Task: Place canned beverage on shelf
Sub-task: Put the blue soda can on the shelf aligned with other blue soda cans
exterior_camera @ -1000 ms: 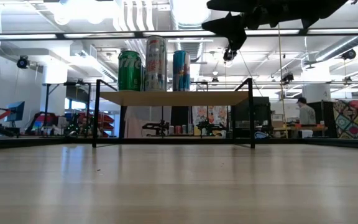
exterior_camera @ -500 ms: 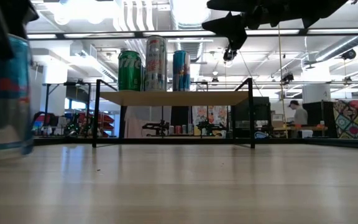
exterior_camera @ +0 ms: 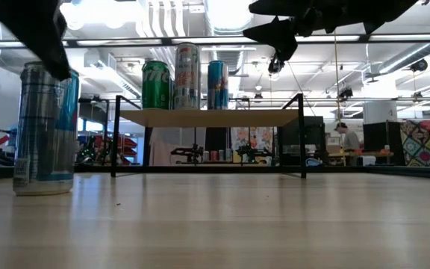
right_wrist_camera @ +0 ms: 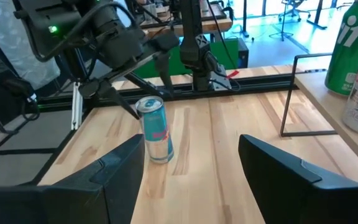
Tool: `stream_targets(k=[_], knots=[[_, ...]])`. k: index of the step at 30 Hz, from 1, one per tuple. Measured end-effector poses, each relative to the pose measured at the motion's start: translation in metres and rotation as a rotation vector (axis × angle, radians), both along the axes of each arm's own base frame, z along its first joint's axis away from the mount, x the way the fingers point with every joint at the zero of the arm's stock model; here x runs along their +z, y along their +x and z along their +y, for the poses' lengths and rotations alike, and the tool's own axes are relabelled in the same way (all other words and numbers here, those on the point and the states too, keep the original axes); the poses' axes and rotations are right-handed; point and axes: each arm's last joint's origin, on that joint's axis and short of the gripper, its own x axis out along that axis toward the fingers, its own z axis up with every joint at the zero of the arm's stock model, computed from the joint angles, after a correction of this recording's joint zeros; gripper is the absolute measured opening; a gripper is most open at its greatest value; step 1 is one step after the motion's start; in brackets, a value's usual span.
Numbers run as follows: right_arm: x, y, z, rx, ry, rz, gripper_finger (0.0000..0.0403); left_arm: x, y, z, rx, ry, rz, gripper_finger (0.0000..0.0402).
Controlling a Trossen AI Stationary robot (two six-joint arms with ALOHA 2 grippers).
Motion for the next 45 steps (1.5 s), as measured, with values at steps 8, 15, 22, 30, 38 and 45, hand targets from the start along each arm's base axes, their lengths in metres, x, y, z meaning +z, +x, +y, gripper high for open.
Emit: stream_targets(k=[8, 15, 22, 30, 38, 45], knots=[[0.000, 0.000, 0.000, -0.001, 0.004, -0.001, 0.0249, 0.026, -0.013, 0.013, 0.166, 0.070, -0.250, 0.0373], [0.000, 0.000, 0.000, -0.001, 0.003, 0.005, 0.0249, 0.011, -0.022, -0.001, 0.294, 0.079, -0.439, 0.0379], [0.000, 0.000, 0.000, -0.002, 0.004, 0.007, 0.0249, -0.024, -0.019, -0.024, 0.320, 0.076, -0.338, 0.0378], [-0.001, 0.000, 0.000, -0.006, 0.015, 0.010, 0.0249, -0.025, -0.023, -0.043, 0.360, 0.125, -0.283, 0.0378], [-0.001, 0.000, 0.000, -0.006, 0.017, 0.009, 0.0249, -0.068, -0.010, -0.057, 0.487, 0.157, -0.334, 0.0378], [-0.003, -0.001, 0.000, -0.006, 0.016, 0.018, 0.0249, -0.095, -0.005, -0.063, 0.556, 0.261, -0.336, 0.0369]])
